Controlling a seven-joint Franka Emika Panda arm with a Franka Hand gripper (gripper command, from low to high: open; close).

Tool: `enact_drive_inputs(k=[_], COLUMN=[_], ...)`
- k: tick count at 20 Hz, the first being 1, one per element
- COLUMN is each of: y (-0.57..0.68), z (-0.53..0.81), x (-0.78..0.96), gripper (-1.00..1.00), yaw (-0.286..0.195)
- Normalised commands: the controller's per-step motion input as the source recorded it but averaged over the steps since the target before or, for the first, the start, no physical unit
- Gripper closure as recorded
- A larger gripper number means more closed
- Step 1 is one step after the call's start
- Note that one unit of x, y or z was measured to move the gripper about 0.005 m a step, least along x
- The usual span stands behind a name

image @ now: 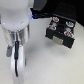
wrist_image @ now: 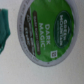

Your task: Open the kcup holder, insert the kcup into the holder, and close the kcup holder

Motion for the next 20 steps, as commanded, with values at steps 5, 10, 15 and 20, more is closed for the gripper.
enact_drive_inputs(k=[5,10,15,20], y=[-0.08,-0.05,0.20,0.37], z=[0.02,0.10,0.61,0.85], x=[0.07,0.07,0.04,0.02], gripper=[1.00,1.00,1.00,1.00], yaw=[-0.061,-0.058,-0.037,-0.016])
